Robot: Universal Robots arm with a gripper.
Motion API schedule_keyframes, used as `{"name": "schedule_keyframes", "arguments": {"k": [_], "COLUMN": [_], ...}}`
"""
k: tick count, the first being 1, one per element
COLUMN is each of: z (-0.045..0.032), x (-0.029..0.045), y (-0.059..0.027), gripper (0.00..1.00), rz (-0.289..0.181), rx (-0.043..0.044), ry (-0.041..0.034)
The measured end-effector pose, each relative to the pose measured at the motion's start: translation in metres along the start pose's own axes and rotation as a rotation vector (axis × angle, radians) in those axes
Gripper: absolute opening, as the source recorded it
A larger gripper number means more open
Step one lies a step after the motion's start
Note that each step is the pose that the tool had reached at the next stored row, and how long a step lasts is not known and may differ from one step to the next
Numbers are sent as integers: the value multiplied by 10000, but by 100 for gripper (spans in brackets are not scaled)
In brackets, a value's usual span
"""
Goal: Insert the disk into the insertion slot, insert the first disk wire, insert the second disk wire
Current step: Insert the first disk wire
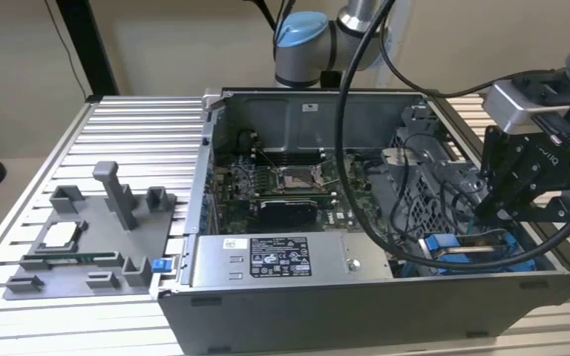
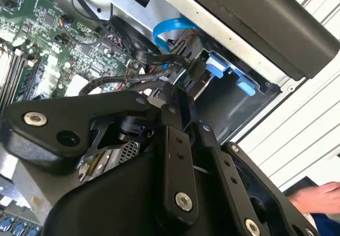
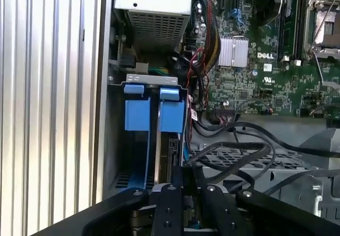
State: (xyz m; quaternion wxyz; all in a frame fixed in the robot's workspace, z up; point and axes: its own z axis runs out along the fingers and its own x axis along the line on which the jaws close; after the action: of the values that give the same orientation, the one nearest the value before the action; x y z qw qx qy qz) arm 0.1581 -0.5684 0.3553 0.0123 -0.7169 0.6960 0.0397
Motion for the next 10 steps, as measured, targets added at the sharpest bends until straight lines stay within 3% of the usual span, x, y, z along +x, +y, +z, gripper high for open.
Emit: {"name": "schedule_keyframes", "arguments": {"k": [10], "z": [65], "x": [19], "y": [-53], "gripper": [0], "rz": [88], "rx": [4], "ry": [88]}}
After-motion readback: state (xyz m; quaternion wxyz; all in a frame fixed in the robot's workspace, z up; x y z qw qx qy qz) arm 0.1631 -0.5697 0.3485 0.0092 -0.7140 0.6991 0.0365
